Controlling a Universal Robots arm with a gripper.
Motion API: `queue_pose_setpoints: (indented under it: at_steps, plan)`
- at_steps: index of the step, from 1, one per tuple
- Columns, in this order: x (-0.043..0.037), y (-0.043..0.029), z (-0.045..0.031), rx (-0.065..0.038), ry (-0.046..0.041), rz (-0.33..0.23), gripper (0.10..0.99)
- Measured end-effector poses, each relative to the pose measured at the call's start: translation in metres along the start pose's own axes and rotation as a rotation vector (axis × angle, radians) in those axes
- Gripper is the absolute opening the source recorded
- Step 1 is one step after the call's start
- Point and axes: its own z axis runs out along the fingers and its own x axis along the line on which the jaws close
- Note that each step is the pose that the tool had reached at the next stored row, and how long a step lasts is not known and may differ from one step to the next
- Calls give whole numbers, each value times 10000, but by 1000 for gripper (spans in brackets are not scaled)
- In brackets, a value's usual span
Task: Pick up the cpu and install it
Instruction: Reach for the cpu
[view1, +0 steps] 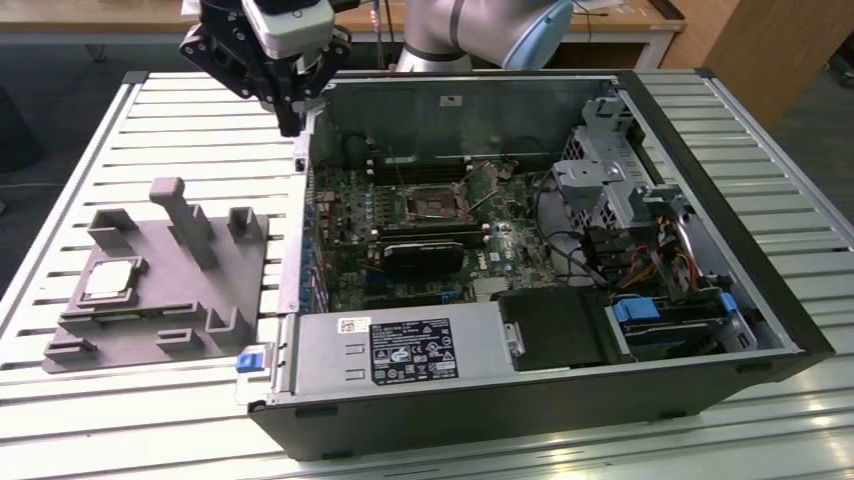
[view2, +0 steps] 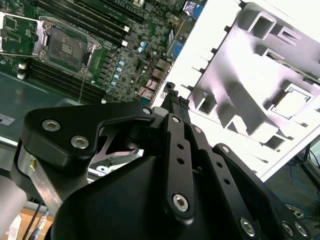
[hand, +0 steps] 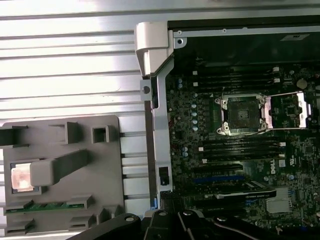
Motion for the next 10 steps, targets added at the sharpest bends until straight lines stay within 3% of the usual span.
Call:
queue_pose_setpoints:
  at_steps: [10]
  plan:
    - [79,-6,-1,0,1,1,106]
